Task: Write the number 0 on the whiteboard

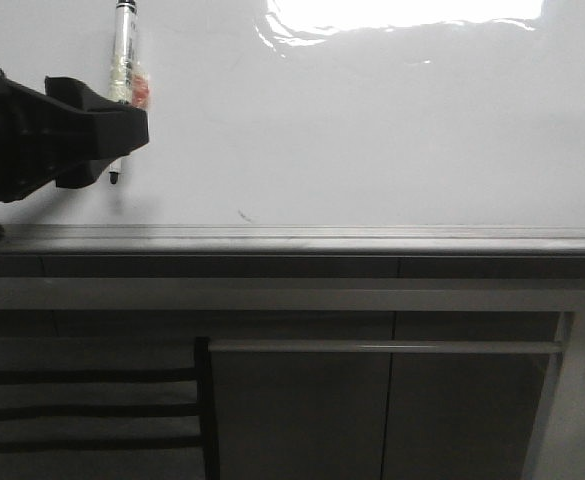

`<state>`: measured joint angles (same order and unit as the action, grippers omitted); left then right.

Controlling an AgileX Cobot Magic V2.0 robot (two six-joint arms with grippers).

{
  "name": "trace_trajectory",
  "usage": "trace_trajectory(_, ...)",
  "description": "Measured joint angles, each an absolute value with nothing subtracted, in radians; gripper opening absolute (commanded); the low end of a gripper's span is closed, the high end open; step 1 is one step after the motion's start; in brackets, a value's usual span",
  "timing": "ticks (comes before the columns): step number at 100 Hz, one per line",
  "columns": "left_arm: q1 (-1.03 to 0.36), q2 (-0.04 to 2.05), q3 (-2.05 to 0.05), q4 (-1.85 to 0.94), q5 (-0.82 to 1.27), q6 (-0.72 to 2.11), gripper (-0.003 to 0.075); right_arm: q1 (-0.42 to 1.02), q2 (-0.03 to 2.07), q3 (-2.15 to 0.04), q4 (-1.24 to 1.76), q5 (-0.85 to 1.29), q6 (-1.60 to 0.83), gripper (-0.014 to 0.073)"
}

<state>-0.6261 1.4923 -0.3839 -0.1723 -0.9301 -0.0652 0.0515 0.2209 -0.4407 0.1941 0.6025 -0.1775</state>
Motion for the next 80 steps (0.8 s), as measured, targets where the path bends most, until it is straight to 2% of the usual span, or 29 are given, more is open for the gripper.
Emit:
trace_trajectory(49, -0.628, 1.593, -0.407, -0.253, -0.992, -0.065, 0.0364, 0.052, 0.221, -0.441, 0.194, 0.603, -0.177, -0.0069)
trace_trajectory(69, -0.628, 1.598, -0.409, -0.253, -1.030, -0.065, 0.0295, 0.052, 0.221, -0.441, 0.194, 0.603, -0.177, -0.0069)
trace_trajectory(80, -0.628, 1.598, -0.409, -0.253, -1.034, -0.065, 0.0294, 0.057, 0.221, -0.441, 0.194, 0.603, -0.177, -0.0069)
